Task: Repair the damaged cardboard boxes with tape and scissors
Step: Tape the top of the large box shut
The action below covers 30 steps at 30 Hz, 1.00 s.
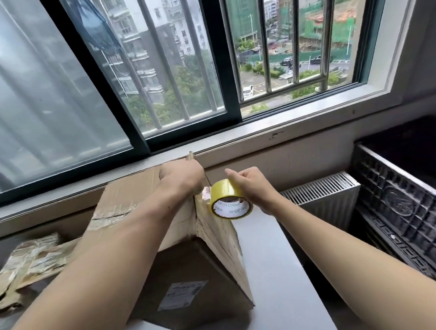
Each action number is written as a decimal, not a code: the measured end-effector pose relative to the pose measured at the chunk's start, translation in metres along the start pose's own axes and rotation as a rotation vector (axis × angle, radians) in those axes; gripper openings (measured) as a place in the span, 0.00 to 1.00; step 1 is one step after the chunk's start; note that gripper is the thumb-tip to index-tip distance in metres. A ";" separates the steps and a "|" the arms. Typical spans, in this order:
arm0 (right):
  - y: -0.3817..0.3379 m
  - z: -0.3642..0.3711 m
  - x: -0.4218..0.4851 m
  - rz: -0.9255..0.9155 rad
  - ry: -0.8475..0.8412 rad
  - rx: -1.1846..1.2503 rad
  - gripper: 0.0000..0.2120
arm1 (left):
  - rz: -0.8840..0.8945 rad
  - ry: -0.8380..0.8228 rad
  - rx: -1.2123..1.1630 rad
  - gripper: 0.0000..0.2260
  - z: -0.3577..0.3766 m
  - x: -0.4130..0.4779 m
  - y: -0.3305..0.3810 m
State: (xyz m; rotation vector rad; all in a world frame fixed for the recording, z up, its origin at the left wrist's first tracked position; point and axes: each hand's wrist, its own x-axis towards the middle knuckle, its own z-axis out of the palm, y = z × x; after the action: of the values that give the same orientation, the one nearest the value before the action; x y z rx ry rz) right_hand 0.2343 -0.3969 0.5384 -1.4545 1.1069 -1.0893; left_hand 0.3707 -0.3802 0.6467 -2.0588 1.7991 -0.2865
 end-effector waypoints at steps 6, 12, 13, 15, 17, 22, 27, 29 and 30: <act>-0.043 -0.012 0.017 0.047 -0.015 0.335 0.16 | 0.051 0.110 -0.278 0.07 -0.015 0.006 -0.047; -0.051 0.025 0.026 0.047 -0.098 0.261 0.17 | -0.023 -0.028 -0.851 0.17 0.064 0.009 -0.090; -0.047 0.035 0.024 0.033 -0.113 0.185 0.19 | -0.038 -0.061 -0.934 0.17 0.086 0.008 -0.093; -0.035 0.056 0.020 0.005 -0.134 0.061 0.23 | -0.049 -0.093 -1.029 0.16 0.124 0.003 -0.094; -0.024 0.074 0.013 0.029 -0.149 0.014 0.24 | -0.068 -0.086 -1.059 0.15 0.154 -0.001 -0.097; -0.005 0.110 0.006 0.137 -0.244 0.000 0.25 | -0.151 -0.088 -1.092 0.15 0.208 -0.012 -0.112; -0.002 0.147 -0.005 0.149 -0.344 -0.045 0.28 | -0.174 -0.090 -1.089 0.15 0.252 -0.015 -0.133; 0.002 0.157 -0.007 0.149 -0.378 -0.084 0.24 | -0.188 -0.121 -1.036 0.16 0.267 -0.016 -0.141; 0.003 0.162 -0.009 0.151 -0.387 -0.102 0.23 | -0.197 -0.137 -0.987 0.16 0.271 -0.017 -0.143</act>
State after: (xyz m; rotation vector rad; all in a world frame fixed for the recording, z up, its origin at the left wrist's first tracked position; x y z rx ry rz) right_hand 0.3906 -0.3602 0.5134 -1.5540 0.9844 -0.6191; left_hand 0.6058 -0.3070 0.4634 -2.7782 1.8271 0.8450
